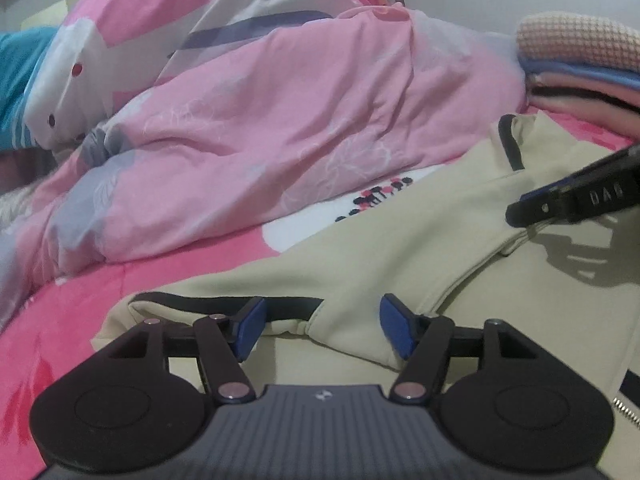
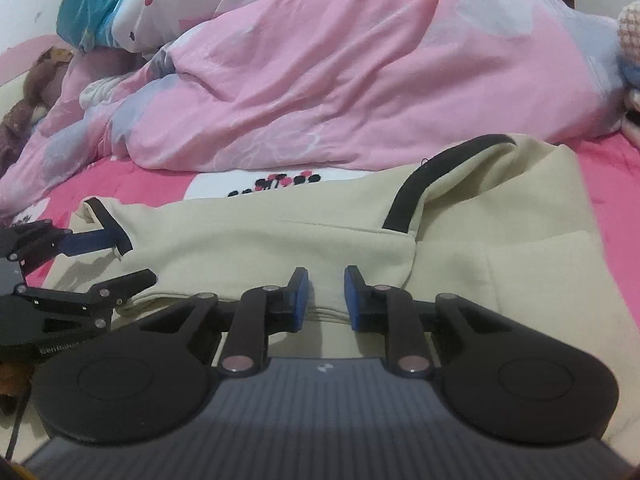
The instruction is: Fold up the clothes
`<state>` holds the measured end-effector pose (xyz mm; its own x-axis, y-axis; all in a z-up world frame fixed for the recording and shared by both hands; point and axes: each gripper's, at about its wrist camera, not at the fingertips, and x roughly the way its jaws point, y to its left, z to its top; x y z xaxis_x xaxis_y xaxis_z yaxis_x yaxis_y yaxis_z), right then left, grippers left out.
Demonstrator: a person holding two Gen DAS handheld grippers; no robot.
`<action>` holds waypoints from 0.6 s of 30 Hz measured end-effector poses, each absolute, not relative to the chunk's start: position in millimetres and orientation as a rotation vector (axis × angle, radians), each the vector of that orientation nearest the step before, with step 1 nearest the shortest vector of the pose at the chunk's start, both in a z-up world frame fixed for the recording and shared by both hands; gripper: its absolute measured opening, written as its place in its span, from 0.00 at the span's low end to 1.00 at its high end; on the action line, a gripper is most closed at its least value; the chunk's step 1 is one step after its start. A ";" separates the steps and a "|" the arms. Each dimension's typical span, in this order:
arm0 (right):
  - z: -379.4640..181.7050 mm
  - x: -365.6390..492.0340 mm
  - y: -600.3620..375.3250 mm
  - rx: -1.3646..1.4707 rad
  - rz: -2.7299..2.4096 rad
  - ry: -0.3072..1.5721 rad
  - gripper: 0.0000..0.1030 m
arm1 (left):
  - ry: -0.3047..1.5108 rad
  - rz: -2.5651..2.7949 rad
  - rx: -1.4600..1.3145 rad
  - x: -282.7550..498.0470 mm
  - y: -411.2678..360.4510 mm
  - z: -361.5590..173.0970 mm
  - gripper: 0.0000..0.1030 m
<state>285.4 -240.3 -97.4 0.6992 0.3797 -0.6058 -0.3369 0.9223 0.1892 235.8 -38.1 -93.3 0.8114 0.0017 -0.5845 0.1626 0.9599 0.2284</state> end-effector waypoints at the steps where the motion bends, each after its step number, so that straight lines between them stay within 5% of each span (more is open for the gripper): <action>1: -98.2 284.0 -240.2 0.065 0.399 0.682 0.18 | 0.622 -0.086 0.268 236.4 -37.2 -93.4 0.64; 11: -91.1 269.2 -240.4 0.062 0.375 0.683 0.19 | 0.659 -0.048 0.182 243.1 -26.5 -89.1 0.79; 18: -46.4 177.0 -310.5 0.145 0.306 0.624 0.23 | 0.644 -0.016 0.109 223.5 -13.2 -54.5 0.83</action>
<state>177.0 -310.5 -46.4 0.7688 0.3243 -0.5512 -0.2374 0.9450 0.2249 223.5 -13.2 -54.5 0.7999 0.0192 -0.5998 0.0488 0.9941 0.0968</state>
